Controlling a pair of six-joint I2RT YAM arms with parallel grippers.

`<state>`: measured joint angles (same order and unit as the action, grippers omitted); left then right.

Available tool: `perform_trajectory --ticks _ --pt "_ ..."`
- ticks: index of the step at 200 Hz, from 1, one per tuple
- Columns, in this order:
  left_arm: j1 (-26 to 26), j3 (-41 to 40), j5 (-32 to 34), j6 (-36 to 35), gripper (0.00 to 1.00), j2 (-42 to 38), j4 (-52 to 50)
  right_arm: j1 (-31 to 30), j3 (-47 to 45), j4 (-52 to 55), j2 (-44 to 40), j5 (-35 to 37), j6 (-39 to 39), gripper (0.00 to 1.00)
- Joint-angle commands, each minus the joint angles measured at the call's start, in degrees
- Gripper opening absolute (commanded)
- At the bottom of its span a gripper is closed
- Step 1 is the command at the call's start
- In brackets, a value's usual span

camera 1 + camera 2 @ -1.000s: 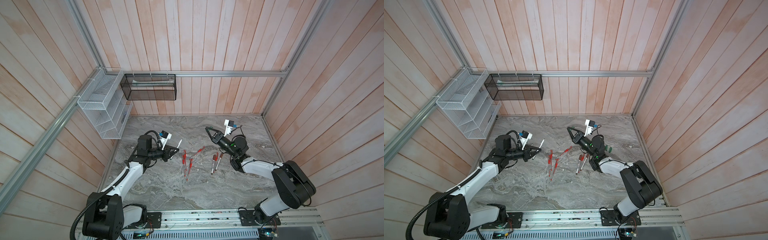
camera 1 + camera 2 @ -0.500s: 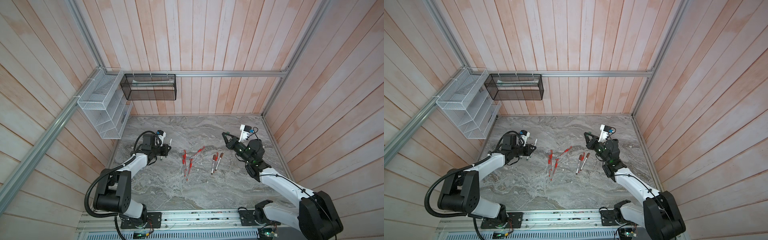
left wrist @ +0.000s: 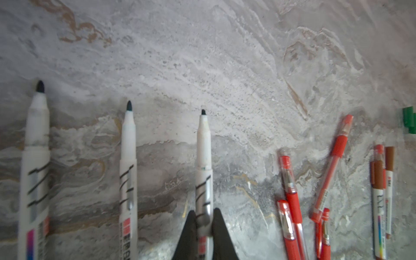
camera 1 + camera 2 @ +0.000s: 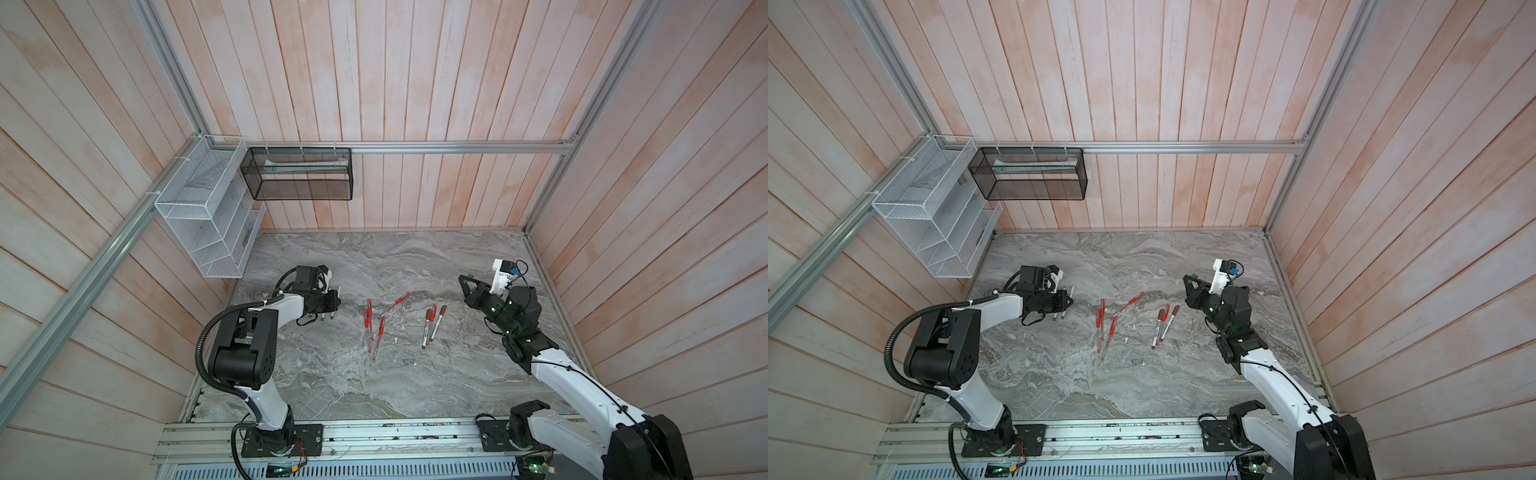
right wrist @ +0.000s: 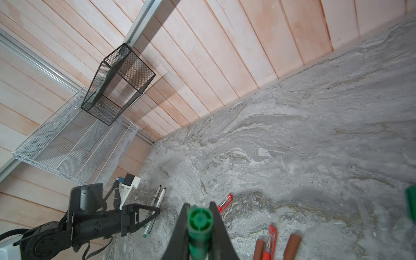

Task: Remove pen caps from pens
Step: Place the pen at the middle-left of the table.

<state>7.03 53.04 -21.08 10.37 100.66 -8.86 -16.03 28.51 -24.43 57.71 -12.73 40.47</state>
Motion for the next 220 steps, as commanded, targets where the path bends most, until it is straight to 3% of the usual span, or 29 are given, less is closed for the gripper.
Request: perform_trajectory --ticks 1,21,48,135,156,185,220 --pt "0.00 2.00 2.11 -0.03 0.01 2.27 -0.57 1.79 -1.16 2.51 -1.15 -0.49 -1.42 0.00" --pt "0.10 2.98 4.26 -0.56 0.04 3.18 -1.66 3.63 -1.07 3.42 -1.20 -1.72 -0.44 0.00" --pt "0.12 4.34 4.39 -0.60 0.19 4.45 -2.53 5.17 -1.15 3.63 -0.96 -2.63 -1.36 0.00" --pt "0.74 4.83 4.07 0.57 0.24 -0.14 -4.61 10.74 11.71 25.29 6.75 -2.94 -11.23 0.00" --pt "2.22 3.77 4.39 -0.27 0.38 -4.25 -3.66 11.48 14.29 28.98 8.55 -0.21 -13.75 0.00" --pt "2.60 1.85 4.42 -1.89 0.48 -11.44 -2.38 15.08 17.78 33.25 12.43 -1.25 -17.31 0.00" --pt "0.82 -2.32 3.69 -7.59 0.73 -20.07 1.87 18.81 20.86 37.43 18.15 -1.66 -19.38 0.00"
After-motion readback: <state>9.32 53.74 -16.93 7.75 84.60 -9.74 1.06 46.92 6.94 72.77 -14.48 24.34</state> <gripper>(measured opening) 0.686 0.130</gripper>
